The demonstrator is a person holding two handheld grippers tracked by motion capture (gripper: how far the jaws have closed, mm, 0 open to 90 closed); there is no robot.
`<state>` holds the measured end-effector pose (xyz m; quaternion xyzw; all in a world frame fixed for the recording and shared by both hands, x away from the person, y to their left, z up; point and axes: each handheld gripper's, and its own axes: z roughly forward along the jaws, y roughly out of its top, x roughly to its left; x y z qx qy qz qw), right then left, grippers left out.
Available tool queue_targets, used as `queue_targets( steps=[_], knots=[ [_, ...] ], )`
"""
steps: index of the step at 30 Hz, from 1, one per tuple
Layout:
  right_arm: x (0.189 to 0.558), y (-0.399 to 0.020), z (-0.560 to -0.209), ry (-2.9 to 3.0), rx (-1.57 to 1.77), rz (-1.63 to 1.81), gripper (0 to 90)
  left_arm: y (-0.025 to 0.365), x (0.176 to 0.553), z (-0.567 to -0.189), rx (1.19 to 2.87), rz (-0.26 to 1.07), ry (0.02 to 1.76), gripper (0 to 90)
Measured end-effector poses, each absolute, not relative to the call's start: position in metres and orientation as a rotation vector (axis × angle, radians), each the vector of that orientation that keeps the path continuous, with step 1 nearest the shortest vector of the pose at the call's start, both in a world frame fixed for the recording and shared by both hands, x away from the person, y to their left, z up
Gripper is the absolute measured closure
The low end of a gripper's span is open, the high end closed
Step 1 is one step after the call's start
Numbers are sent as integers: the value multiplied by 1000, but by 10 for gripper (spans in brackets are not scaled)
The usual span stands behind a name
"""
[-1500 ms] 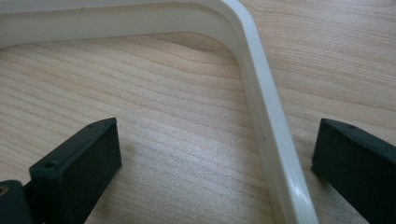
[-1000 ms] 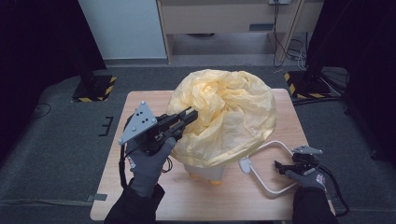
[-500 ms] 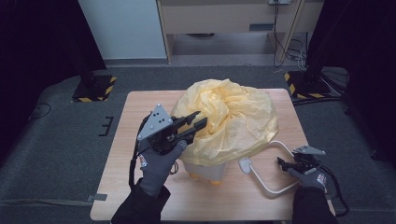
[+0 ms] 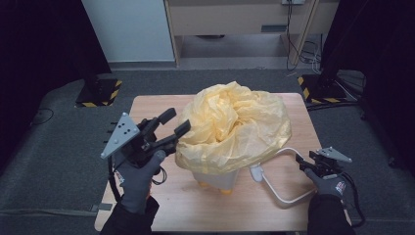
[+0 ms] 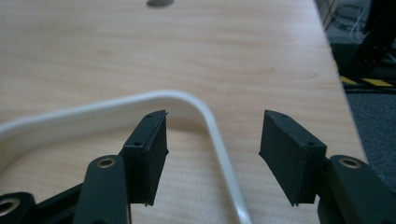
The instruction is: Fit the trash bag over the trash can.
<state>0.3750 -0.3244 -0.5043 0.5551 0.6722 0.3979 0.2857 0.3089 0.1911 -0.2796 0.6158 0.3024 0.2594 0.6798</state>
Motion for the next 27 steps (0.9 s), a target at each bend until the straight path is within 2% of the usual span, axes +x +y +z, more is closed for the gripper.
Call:
queue_targets(
  steps=[9,16,27],
  knots=[
    [378,-317,-481,1696,1449,1105,414,220,337,-315,1355,695,829,406],
    [381,-305,-456,1653,1401,1180,417,212,343,-337,1386,649,838,413],
    [381,-287,-411,1559,1347,1303,413,202,341,-343,1437,622,857,420]
  ],
)
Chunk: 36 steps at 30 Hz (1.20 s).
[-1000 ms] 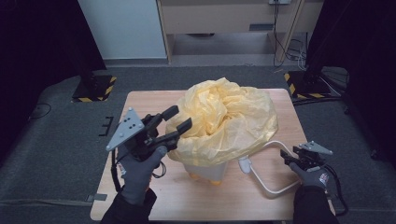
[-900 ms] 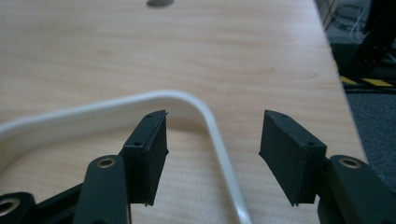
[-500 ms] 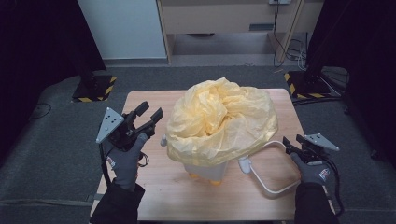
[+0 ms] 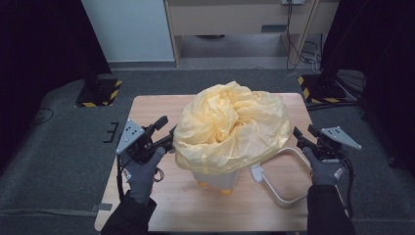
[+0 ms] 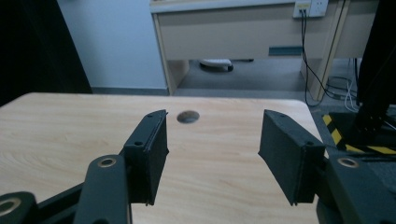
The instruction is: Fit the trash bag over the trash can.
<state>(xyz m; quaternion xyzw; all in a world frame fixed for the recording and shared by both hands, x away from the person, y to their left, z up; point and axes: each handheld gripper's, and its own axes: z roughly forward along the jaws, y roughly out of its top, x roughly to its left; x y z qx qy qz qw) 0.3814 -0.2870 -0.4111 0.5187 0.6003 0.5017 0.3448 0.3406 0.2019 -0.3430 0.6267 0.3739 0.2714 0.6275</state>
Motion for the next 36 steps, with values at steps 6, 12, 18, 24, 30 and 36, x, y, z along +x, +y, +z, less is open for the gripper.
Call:
queue_targets(
  steps=[6,12,18,24,30,36],
  knots=[
    [380,-282,-392,1516,1318,1316,403,205,340,-342,1426,626,863,407],
    [378,-281,-372,1461,1286,1337,404,205,339,-341,1436,625,863,407],
    [374,-281,-342,1403,1241,1389,404,204,339,-342,1444,620,863,407],
    [372,-273,-313,1384,1169,1426,404,204,340,-342,1444,617,865,407],
    [372,-261,-291,1381,1108,1467,404,204,340,-343,1451,612,865,406],
    [374,-244,-272,1458,1019,1566,403,203,341,-344,1455,607,868,404]
  ],
)
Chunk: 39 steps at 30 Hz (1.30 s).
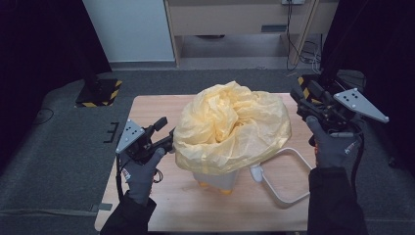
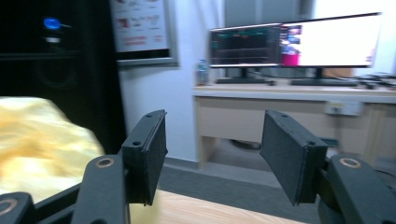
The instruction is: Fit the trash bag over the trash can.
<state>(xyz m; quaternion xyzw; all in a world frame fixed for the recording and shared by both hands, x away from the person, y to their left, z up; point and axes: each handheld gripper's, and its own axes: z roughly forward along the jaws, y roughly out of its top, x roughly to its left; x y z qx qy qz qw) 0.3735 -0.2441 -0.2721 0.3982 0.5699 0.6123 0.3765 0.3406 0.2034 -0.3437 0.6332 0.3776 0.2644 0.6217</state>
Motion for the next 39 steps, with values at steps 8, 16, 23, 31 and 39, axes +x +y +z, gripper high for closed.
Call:
queue_targets(
  steps=[8,16,23,31,39],
  knots=[
    [378,-215,-278,1632,958,1568,397,203,340,-344,1461,611,871,401],
    [378,-201,-316,1731,972,1557,397,203,340,-343,1457,613,874,394],
    [377,-197,-326,1757,972,1569,394,207,338,-340,1439,619,878,378],
    [373,-206,-299,1682,940,1638,394,204,339,-342,1452,615,874,378],
    [371,-187,-276,1766,811,1712,445,204,339,-342,1455,609,872,376]
  ],
)
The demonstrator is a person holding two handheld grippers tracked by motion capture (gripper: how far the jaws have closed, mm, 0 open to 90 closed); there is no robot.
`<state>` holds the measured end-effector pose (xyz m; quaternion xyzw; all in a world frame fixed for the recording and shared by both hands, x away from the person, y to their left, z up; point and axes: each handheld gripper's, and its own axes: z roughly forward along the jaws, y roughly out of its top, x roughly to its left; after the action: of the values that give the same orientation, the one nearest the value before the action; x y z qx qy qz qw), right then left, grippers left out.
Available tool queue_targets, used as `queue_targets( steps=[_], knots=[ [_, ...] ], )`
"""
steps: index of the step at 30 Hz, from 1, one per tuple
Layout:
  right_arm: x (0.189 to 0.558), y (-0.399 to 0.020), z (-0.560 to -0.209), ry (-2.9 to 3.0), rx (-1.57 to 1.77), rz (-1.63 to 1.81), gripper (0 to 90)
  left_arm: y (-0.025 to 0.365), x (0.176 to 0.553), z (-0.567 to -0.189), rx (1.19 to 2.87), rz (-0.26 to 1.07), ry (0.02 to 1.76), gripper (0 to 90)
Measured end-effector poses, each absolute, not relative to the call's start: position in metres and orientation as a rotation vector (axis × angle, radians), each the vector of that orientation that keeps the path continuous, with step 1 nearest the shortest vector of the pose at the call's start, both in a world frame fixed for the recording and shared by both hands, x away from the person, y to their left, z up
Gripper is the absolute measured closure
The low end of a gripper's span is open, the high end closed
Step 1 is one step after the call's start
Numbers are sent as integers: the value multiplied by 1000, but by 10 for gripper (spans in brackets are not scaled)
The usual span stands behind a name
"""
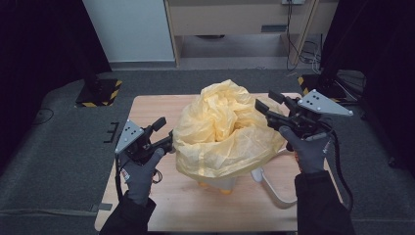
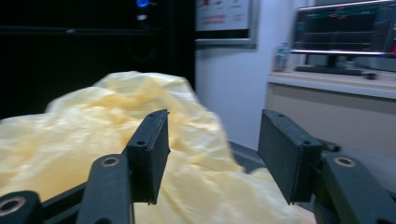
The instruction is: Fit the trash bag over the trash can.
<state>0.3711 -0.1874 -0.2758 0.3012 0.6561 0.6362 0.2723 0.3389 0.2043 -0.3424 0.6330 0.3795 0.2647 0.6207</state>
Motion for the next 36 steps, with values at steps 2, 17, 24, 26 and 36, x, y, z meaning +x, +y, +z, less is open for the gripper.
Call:
queue_targets(
  steps=[2,17,24,26,36],
  knots=[
    [371,-181,-275,1833,773,1743,451,204,339,-342,1456,609,872,376],
    [371,-169,-296,1985,707,1727,481,211,340,-340,1435,613,884,371],
    [368,-159,-274,1945,657,1796,485,206,340,-341,1451,600,871,370],
    [368,-151,-271,1954,645,1809,489,206,340,-342,1451,599,871,369],
    [370,-128,-280,2083,619,1713,507,205,340,-342,1457,593,870,362]
  ],
)
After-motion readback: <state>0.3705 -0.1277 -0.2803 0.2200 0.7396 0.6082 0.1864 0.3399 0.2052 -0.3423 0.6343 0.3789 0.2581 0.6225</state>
